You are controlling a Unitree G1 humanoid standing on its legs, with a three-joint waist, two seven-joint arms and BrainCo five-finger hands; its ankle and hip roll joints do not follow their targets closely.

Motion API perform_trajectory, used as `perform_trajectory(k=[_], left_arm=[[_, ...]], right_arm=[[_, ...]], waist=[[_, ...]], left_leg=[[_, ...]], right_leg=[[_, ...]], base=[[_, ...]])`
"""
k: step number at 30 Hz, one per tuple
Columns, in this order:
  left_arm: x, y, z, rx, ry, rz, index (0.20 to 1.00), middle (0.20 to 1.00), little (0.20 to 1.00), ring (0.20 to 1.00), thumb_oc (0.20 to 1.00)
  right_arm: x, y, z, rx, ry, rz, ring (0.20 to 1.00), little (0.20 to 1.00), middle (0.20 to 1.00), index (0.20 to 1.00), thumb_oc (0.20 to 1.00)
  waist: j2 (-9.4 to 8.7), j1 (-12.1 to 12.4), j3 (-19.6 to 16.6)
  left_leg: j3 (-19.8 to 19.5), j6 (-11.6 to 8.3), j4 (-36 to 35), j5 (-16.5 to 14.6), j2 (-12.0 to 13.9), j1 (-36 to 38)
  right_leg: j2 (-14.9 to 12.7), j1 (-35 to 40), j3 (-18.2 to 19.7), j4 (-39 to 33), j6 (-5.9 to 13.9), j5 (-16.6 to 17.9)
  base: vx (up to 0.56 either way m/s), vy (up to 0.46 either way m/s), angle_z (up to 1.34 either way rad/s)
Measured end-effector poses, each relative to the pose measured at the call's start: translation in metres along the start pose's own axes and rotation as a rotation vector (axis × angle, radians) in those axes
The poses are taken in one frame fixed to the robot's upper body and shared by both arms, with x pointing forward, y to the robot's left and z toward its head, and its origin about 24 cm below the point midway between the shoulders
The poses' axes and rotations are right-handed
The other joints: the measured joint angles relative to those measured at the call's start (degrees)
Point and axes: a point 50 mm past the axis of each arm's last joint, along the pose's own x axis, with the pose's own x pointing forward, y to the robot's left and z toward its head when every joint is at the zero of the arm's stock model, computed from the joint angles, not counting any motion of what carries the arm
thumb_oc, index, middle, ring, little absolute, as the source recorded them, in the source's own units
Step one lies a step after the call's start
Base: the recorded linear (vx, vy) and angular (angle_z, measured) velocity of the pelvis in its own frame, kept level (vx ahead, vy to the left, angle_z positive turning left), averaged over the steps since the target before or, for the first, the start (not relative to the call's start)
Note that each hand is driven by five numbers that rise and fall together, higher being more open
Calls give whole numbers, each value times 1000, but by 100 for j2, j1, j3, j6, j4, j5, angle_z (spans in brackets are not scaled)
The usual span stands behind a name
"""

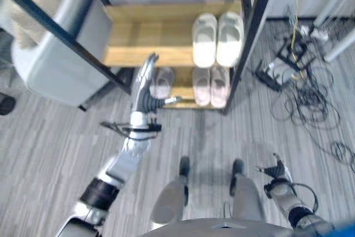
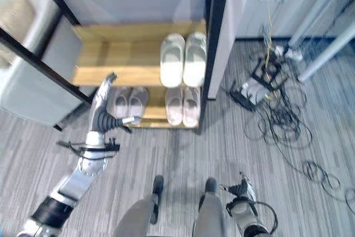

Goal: Arrange the slippers neatly on the shoe rack.

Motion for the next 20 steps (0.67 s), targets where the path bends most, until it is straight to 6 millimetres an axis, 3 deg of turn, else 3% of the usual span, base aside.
perform_trajectory(k=[3, 5, 7, 9, 10, 12, 17, 20], left_arm=[[-34, -1, -44, -210, 293, -31, 1000, 1000, 1000, 1000, 1000], [-55, 3, -84, -332, 529, 0, 1000, 1000, 1000, 1000, 1000], [-82, 4, -120, -395, 730, 44, 1000, 1000, 1000, 1000, 1000], [-112, 7, -141, -376, 892, 45, 1000, 1000, 1000, 1000, 1000], [-143, 9, -159, -346, 1043, 74, 1000, 1000, 1000, 1000, 1000], [-187, 8, -180, -301, 1272, 100, 1000, 1000, 1000, 1000, 1000], [-268, 15, -183, -262, 1607, 97, 1000, 1000, 1000, 1000, 1000], [-282, 18, -180, -260, 1654, 106, 1000, 1000, 1000, 1000, 1000]], right_arm=[[-7, -1, -27, -12, 86, 9, 1000, 1000, 1000, 1000, 1000], [-6, -3, -32, -9, 129, 20, 1000, 1000, 1000, 1000, 1000], [-8, -2, -45, 13, 203, 36, 1000, 1000, 1000, 1000, 1000], [-15, 0, -59, 19, 251, 54, 1000, 1000, 1000, 1000, 1000], [-20, 2, -70, 27, 300, 70, 1000, 1000, 1000, 1000, 1000], [-30, 5, -87, 31, 358, 95, 1000, 1000, 1000, 1000, 1000], [-55, 15, -120, 77, 486, 154, 1000, 1000, 1000, 1000, 1000], [-56, 15, -122, 95, 498, 171, 1000, 1000, 1000, 1000, 1000]], waist=[[29, 100, -380], [54, 86, -517], [49, 48, -594], [-31, 50, -753], [-67, 23, -930], [-89, 26, -1019], [-123, 17, -1247], [-99, 51, -1299]], left_leg=[[-21, 1, -112, -6, 20, 235], [-37, 37, -164, 46, 50, 314], [-51, 32, -299, 57, 100, 608], [-45, -7, -366, 11, 137, 729], [-43, 0, -448, 17, 176, 821], [-38, 34, -535, 32, 229, 1042], [-71, 42, -653, 9, 295, 1210], [-52, 31, -650, -15, 295, 1243]], right_leg=[[12, 206, -76, -85, -10, -99], [26, 341, -132, -125, 2, -91], [77, 642, -183, -267, 9, -86], [81, 728, -188, -276, -54, -150], [128, 829, -206, -361, -37, -138], [185, 1104, -224, -491, -41, -135], [231, 1311, -328, -659, -59, -130], [230, 1313, -326, -667, -51, -125]], base=[[33, -49, 9], [135, -81, 6], [97, -51, 5], [93, -43, -3], [75, -64, -6], [34, -41, -3], [11, -29, 5], [-8, -22, 2]])
